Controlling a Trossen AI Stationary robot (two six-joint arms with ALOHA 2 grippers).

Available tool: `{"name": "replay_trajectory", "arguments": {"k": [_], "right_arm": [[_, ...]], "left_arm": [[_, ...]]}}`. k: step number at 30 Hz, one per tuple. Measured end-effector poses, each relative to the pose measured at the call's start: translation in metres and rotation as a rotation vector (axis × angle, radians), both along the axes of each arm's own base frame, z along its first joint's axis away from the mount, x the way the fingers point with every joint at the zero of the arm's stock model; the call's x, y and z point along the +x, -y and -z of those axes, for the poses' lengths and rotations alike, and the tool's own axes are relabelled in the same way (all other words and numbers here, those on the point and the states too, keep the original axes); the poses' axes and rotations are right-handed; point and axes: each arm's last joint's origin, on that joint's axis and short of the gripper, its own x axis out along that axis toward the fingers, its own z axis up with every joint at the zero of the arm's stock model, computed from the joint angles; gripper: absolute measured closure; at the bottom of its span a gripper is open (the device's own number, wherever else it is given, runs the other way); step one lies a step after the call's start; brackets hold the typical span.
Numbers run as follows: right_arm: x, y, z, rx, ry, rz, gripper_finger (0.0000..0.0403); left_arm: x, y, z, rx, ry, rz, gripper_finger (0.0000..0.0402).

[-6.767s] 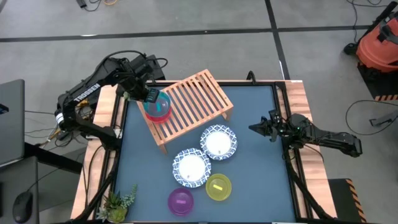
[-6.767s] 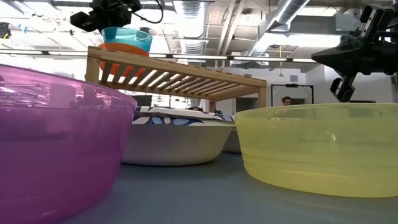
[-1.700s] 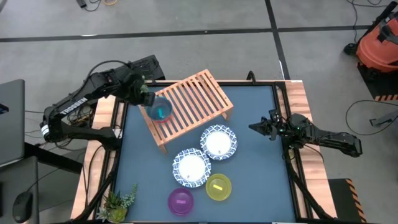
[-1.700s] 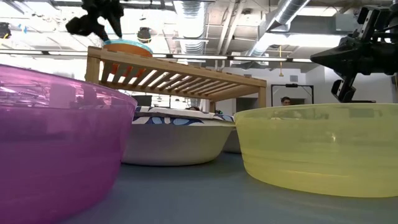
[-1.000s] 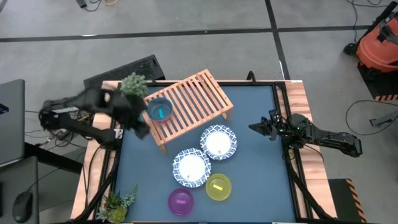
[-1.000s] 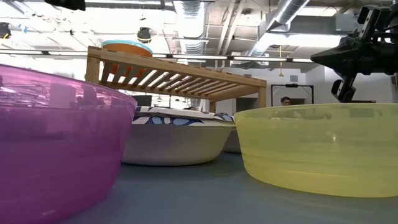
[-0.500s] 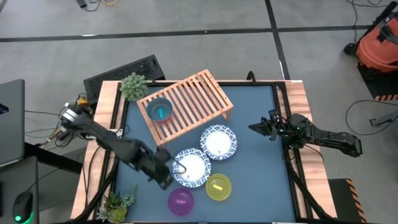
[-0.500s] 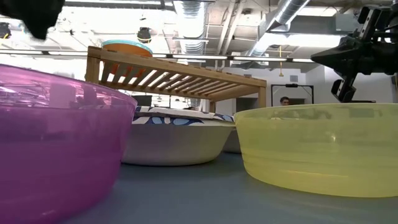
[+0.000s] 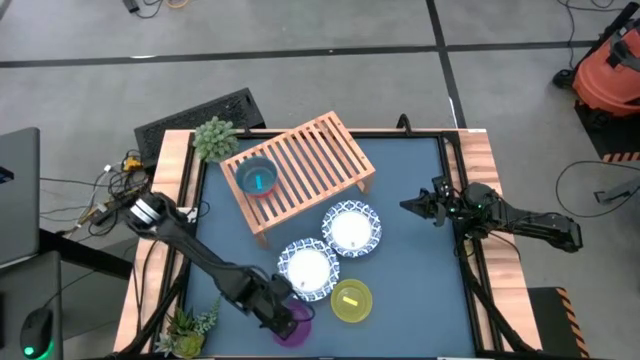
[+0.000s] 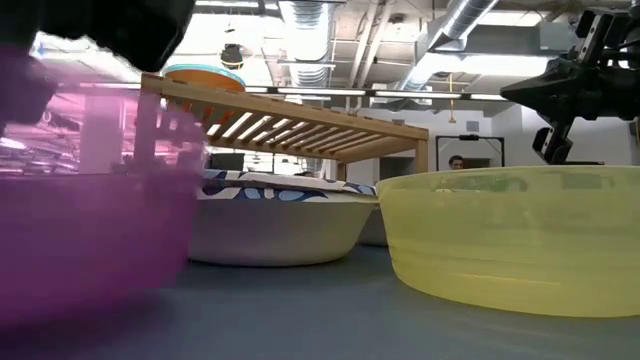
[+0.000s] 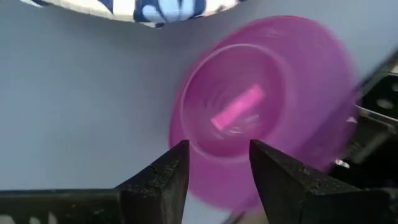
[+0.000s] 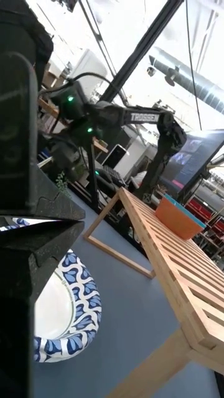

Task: Place and stack bowls onto a shelf
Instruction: Stack the purple bowl into the blue bowl on the shelf

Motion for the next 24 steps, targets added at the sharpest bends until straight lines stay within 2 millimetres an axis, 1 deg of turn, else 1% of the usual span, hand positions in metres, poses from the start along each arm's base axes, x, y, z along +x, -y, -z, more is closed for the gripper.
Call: {"name": "replay_trajectory", "arguments": {"k": [3, 8, 10, 14, 19, 24], "right_arm": [[0.0, 0.0, 0.0, 0.0, 0.0, 0.0, 0.0361], [0.0, 0.0, 0.0, 0.0, 0.0, 0.0, 0.0361], [0.0, 0.0, 0.0, -0.001, 0.0, 0.0, 0.0361], [0.0, 0.0, 0.0, -0.025, -0.001, 0.0, 0.0361], [0.0, 0.0, 0.0, -0.041, -0.002, 0.001, 0.0361], [0.0, 0.0, 0.0, -0.045, -0.002, 0.002, 0.0361]], "left_arm": [[0.002, 0.002, 0.008, 0.0, -0.023, -0.019, 0.0245], [0.001, 0.0, 0.006, -0.001, -0.034, -0.029, 0.026], [0.001, 0.0, 0.0, -0.018, -0.011, -0.027, 0.0269], [0.004, 0.002, -0.018, -0.051, 0.034, -0.025, 0.0281], [0.006, 0.004, -0.034, -0.054, 0.016, -0.002, 0.0283], [0.0, 0.0, -0.038, 0.025, -0.055, 0.026, 0.0283]]}}
